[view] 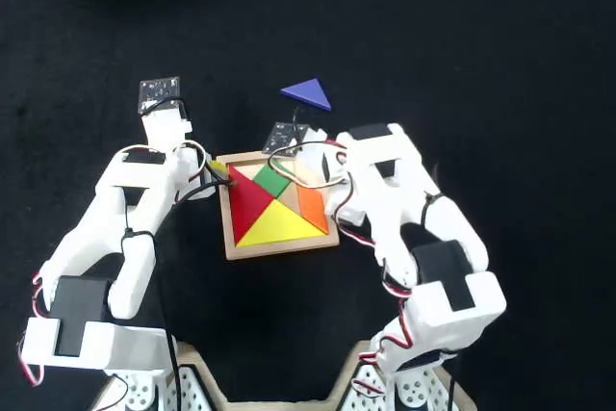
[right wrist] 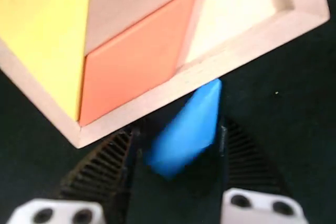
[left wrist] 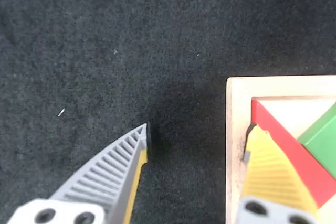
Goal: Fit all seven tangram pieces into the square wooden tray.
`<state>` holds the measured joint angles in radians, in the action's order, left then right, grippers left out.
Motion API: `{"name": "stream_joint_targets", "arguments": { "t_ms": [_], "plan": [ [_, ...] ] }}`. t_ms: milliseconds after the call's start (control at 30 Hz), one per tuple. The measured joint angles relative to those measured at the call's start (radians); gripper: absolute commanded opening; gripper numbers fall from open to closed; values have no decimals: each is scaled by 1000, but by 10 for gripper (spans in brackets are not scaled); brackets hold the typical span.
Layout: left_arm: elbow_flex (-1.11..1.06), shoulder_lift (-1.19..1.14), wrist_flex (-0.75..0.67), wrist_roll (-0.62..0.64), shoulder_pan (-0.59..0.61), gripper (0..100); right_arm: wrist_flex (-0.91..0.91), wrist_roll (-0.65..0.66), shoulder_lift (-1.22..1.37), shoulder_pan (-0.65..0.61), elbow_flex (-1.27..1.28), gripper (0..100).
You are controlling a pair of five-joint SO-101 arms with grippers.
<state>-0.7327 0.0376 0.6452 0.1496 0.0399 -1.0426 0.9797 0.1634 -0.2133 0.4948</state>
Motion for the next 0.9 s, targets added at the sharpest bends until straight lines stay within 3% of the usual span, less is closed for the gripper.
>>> {"name": "stream_joint_targets", "arguments": {
  "t_ms": [500, 700, 900],
  "plan": [
    [0, 0, 0, 0, 0, 293, 35, 0, 23, 0, -5, 221],
    [0, 0, 0, 0, 0, 293, 64, 9, 23, 3, -5, 126],
    [0, 0, 0, 0, 0, 293, 94, 25, 23, 8, -6, 123]
  ]
}}
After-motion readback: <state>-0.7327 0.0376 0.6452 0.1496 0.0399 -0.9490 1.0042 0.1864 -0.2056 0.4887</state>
